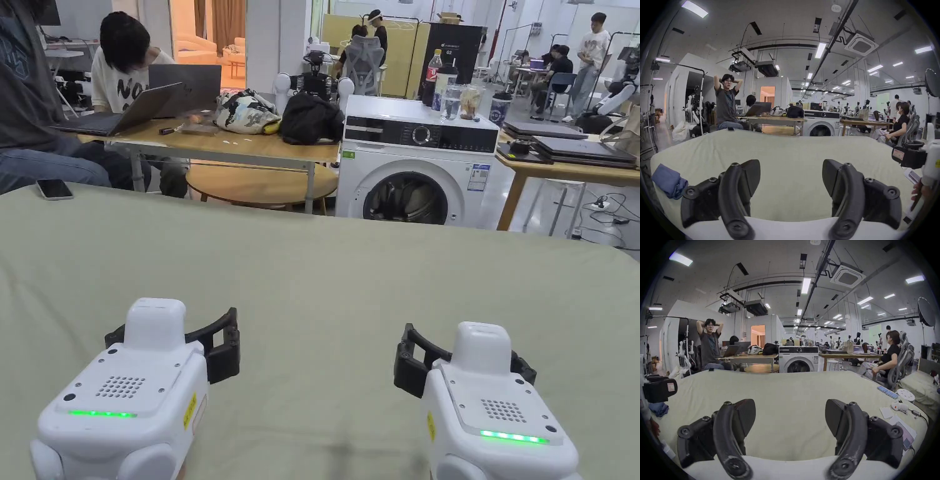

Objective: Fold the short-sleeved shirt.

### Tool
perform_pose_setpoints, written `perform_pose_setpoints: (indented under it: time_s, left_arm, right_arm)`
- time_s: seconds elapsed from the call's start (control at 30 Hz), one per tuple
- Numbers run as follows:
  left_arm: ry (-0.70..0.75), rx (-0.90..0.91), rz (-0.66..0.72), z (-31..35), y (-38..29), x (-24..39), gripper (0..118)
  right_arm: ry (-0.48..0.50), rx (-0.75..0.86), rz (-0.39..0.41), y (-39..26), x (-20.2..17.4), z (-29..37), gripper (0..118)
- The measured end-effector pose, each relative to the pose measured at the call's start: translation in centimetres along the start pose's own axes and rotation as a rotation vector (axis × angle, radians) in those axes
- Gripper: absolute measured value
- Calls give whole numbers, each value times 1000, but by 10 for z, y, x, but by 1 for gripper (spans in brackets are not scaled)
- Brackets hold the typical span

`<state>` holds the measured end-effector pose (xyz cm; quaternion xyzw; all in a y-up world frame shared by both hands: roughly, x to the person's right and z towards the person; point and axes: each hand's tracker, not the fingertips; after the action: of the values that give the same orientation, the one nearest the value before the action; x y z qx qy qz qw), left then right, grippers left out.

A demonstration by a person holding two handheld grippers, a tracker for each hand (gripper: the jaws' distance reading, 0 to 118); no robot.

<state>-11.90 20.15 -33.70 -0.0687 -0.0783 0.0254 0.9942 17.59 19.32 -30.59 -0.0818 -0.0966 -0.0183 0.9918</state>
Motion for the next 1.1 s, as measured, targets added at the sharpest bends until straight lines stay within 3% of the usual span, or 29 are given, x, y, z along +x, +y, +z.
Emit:
perform_pose_setpoints:
  time_s: [0.2, 0.3, 0.43, 0.53, 0.77, 0.97, 1.1]
  left_arm:
    - [-67, 37, -20, -6, -4, -4, 81]
    - [-77, 80, -102, -5, -7, -2, 81]
    - [-64, 40, -98, -8, -5, -2, 81]
    - [-61, 15, -85, -10, -5, -6, 81]
    - [22, 35, -71, -11, -2, -9, 81]
    - [-17, 20, -63, -16, 2, -12, 81]
    - [-21, 11, -85, -15, 2, -11, 81]
  right_arm:
    - [-13, 33, 20, 1, 0, 3, 89]
    - [-14, 46, 11, 2, 3, 5, 90]
    - [29, 42, -84, 4, 11, 4, 90]
    - [-61, 11, -96, 5, 11, 0, 90]
    - [-40, 5, -133, 10, 15, -4, 90]
    - [-105, -30, -101, 14, 2, -12, 90]
    - [-166, -89, -127, 14, 1, -16, 90]
